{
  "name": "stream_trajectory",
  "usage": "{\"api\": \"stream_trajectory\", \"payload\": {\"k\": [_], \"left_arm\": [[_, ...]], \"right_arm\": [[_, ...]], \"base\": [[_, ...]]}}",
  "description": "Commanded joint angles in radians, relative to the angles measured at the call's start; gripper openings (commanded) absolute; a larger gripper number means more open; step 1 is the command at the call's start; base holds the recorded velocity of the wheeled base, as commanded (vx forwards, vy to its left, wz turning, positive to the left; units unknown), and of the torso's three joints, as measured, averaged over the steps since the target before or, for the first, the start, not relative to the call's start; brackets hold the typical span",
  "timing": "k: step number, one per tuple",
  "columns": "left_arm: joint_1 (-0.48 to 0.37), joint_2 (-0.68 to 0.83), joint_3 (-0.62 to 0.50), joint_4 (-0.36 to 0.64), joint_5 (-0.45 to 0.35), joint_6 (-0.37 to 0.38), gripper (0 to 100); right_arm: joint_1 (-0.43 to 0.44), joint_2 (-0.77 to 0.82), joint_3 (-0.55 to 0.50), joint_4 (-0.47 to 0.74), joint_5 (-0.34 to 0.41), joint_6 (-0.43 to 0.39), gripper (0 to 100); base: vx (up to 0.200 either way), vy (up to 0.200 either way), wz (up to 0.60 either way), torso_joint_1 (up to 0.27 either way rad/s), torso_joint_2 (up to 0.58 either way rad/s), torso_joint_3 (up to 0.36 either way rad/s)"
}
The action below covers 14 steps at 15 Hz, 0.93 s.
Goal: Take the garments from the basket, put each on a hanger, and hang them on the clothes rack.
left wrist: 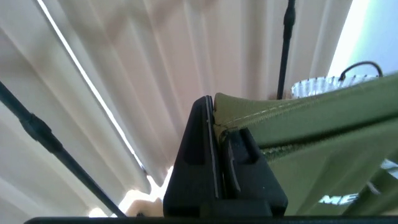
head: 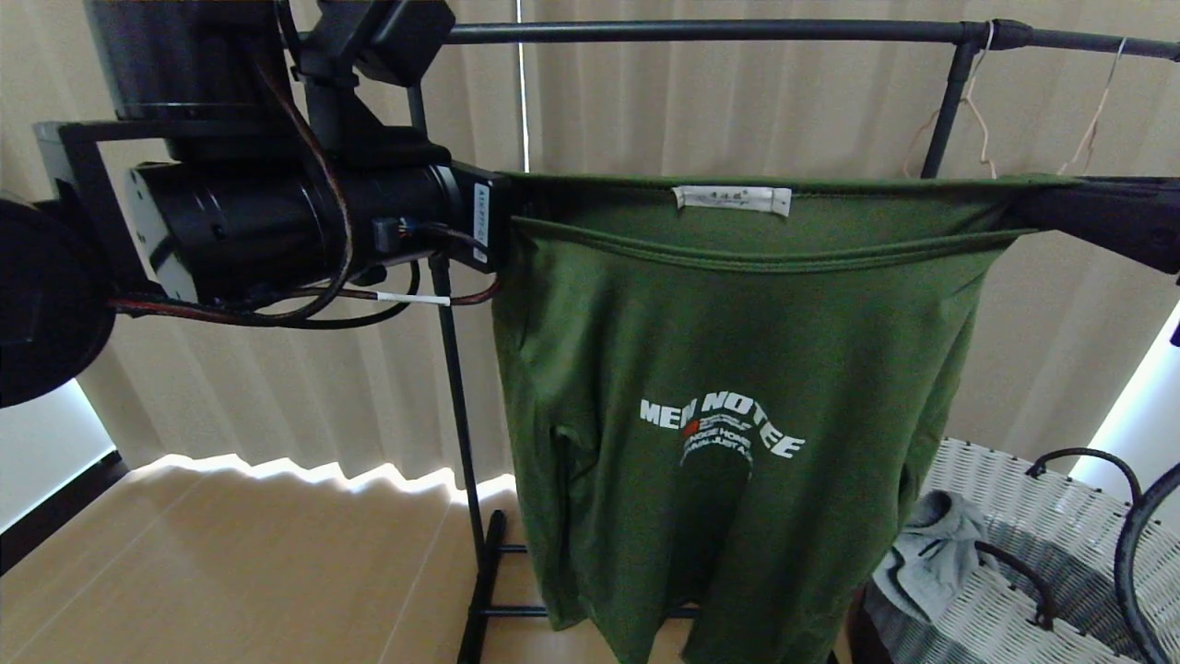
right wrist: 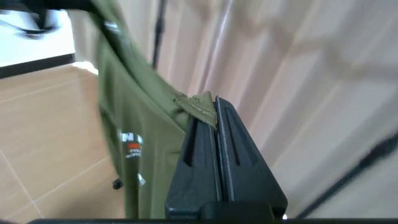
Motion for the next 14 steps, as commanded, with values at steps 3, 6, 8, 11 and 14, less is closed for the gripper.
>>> {"api": "stream_trajectory", "payload": {"k": [3,6,8,11,14], "left_arm": [[-0.002,-0.001,0.015,0.000,0.000,-0.003,0],[0.000,-0.044,0.041,0.006,-0.002,-0.003,0],[0.000,-0.085,0.096,0.008,-0.005,-0.003,0],[-0.005,-0.131,0.144,0.005,-0.025,0.003,0],[-0.006,-0.197,0.198,0.002,-0.177,0.005,0]], "right_arm": [[0.025,-0.010,0.002,0.000,-0.009,-0.018,0],[-0.112,0.073,-0.030,-0.016,-0.020,-0.016,0],[-0.161,0.146,-0.071,-0.059,-0.018,-0.014,0],[-0.163,0.268,-0.134,-0.183,-0.015,-0.011,0],[-0.120,0.390,-0.229,-0.316,-0.010,0.007,0]], "base": [[0.000,0.000,0.00,0.000,0.00,0.000],[0.000,0.000,0.00,0.000,0.00,0.000],[0.000,0.000,0.00,0.000,0.00,0.000],[0.000,0.000,0.00,0.000,0.00,0.000],[0.000,0.000,0.00,0.000,0.00,0.000]]}}
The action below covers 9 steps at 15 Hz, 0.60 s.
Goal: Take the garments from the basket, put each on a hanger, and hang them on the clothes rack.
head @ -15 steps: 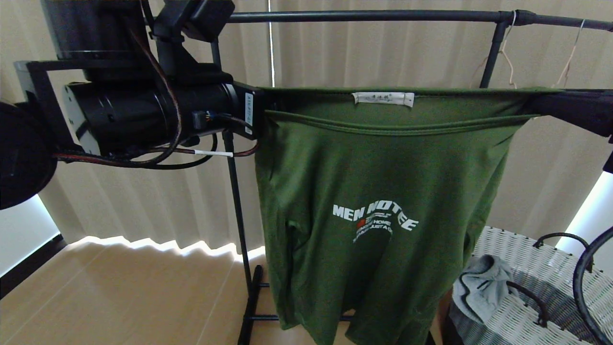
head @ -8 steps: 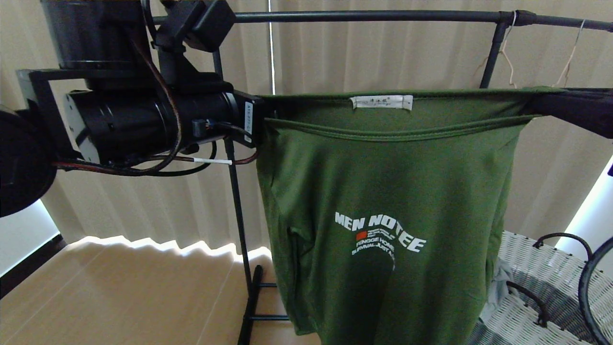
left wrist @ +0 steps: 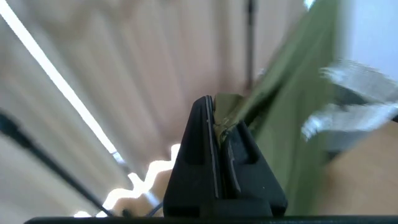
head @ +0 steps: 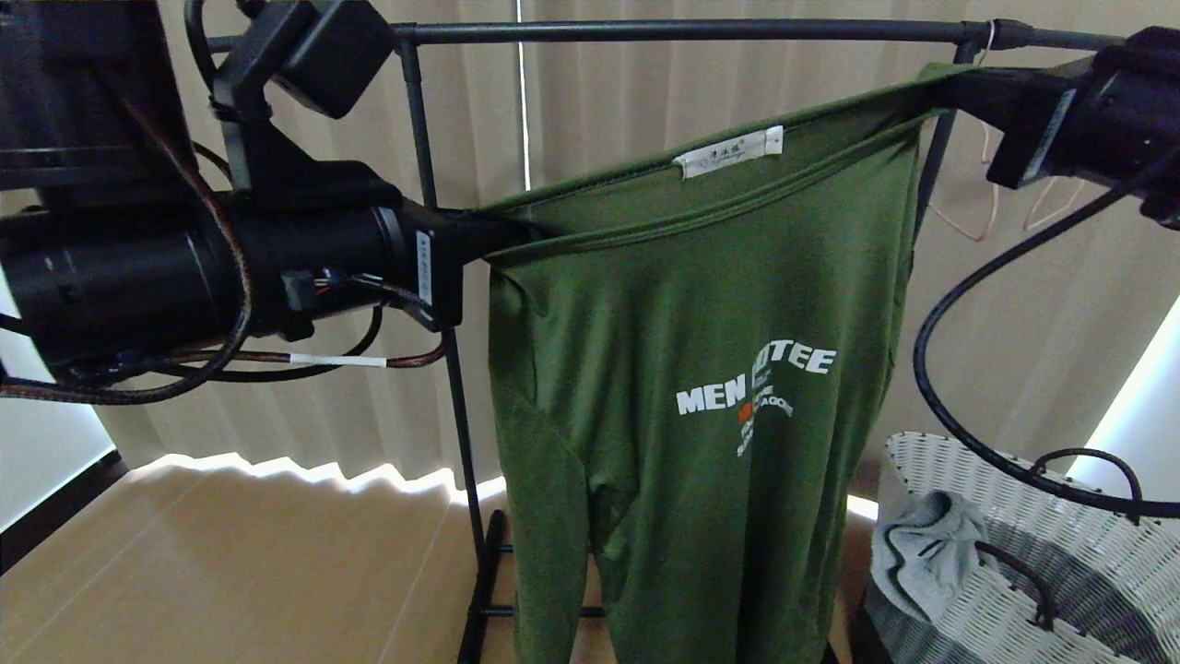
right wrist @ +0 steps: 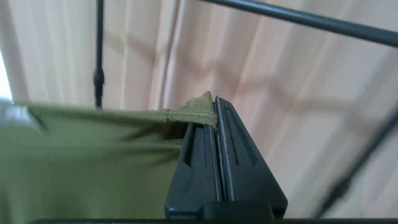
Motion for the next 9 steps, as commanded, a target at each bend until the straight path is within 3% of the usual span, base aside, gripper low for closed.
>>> {"api": "stream_trajectory", "payload": {"k": [1,2,9], "left_arm": [[-0.001,-0.056,0.029,-0.001,-0.050,0.001,0],[-0.002,-0.086,0.056,-0.001,-0.110,0.004,0],[-0.009,-0.103,0.058,-0.016,-0.114,0.016,0]], "right_arm": [[0.032,0.104,-0.058,-0.017,0.002,0.006,0],[0.061,0.139,-0.102,-0.017,0.005,0.013,0],[0.060,0.093,-0.118,0.001,-0.007,0.018,0]], "base": [[0.000,0.000,0.00,0.000,0.00,0.000],[0.000,0.000,0.00,0.000,0.00,0.000],[0.000,0.000,0.00,0.000,0.00,0.000]]}}
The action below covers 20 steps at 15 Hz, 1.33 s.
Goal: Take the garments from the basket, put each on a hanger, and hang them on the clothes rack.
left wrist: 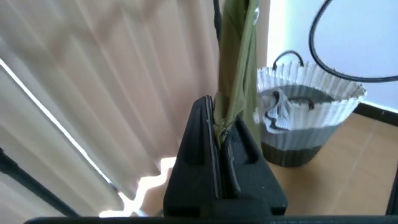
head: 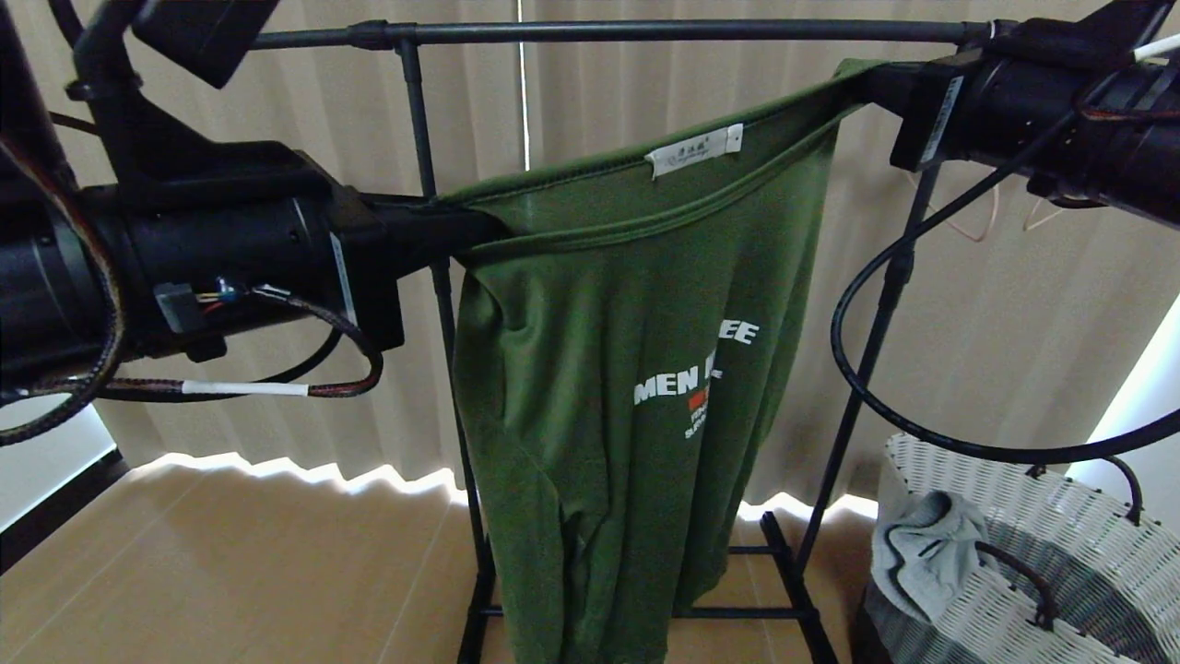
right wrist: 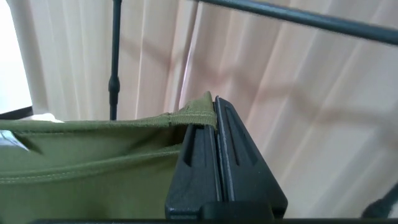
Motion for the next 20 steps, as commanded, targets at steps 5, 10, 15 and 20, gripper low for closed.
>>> {"api": "stream_trajectory", "payload": {"k": [5,10,15,20], "left_arm": [[0.029,0.126,-0.214,-0.027,0.062,-0.005,0],[0.032,0.305,-0.375,-0.069,0.216,-0.017,0],[0.027,0.319,-0.375,-0.115,0.219,-0.014,0],[0.029,0.313,-0.364,-0.110,0.219,-0.014,0]], "right_arm": [[0.000,-0.203,0.018,0.156,-0.008,0.000,0],[0.138,-0.403,0.147,0.326,0.000,0.000,0],[0.183,-0.443,0.294,0.320,0.070,-0.009,0],[0.183,-0.443,0.293,0.320,0.075,-0.009,0]], "base": [[0.000,0.000,0.00,0.000,0.00,0.000],[0.000,0.000,0.00,0.000,0.00,0.000],[0.000,0.000,0.00,0.000,0.00,0.000],[0.000,0.000,0.00,0.000,0.00,0.000]]}}
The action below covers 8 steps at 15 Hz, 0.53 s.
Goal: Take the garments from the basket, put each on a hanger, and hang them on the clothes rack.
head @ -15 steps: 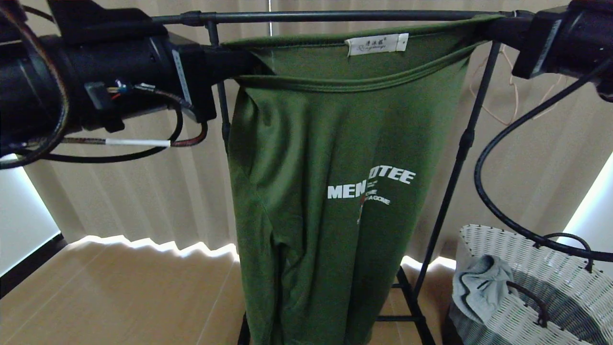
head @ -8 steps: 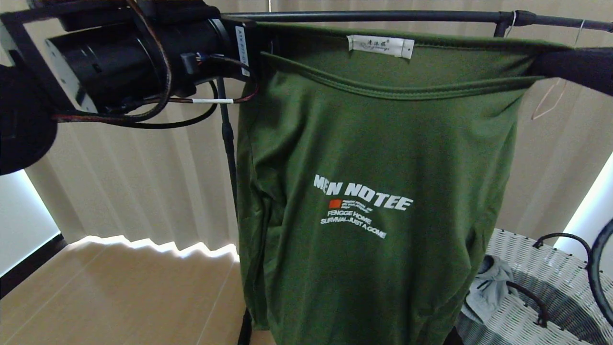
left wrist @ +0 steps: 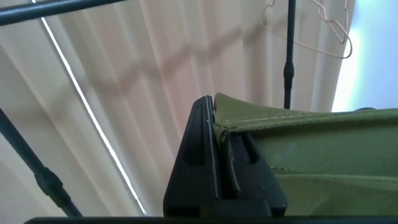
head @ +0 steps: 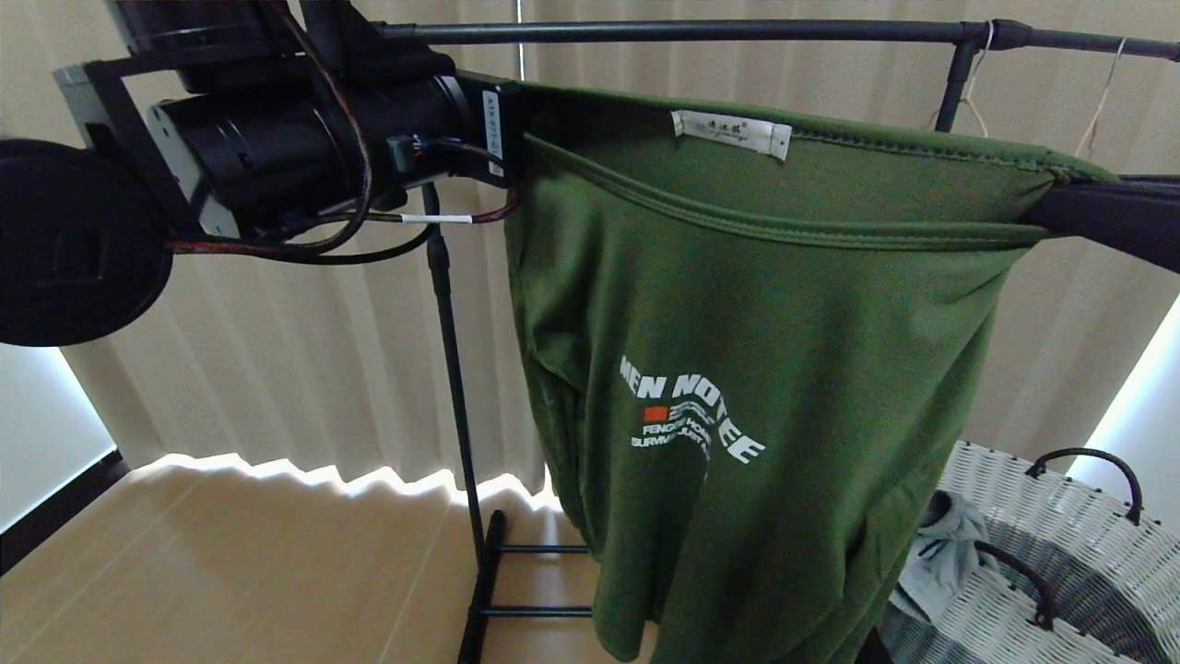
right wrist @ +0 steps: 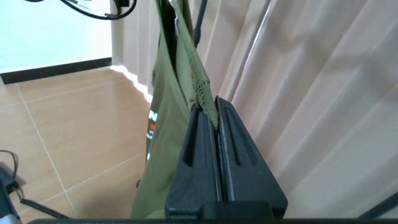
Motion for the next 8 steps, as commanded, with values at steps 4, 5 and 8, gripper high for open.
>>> {"api": "stream_trajectory", "payload": {"k": [4,5,8], "left_arm": [[0.000,-0.049,0.066,0.023,0.000,-0.001,0],[0.000,-0.086,0.104,0.052,0.000,-0.003,0],[0.003,-0.152,0.156,0.079,-0.003,-0.004,0]], "right_arm": [[-0.043,0.022,0.000,0.006,-0.027,-0.008,0],[-0.076,0.038,0.000,0.003,-0.041,-0.008,0],[-0.128,0.101,-0.032,-0.013,-0.075,-0.003,0]], "base": [[0.000,0.000,0.00,0.000,0.00,0.000],[0.000,0.000,0.00,0.000,0.00,0.000],[0.000,0.000,0.00,0.000,0.00,0.000]]}}
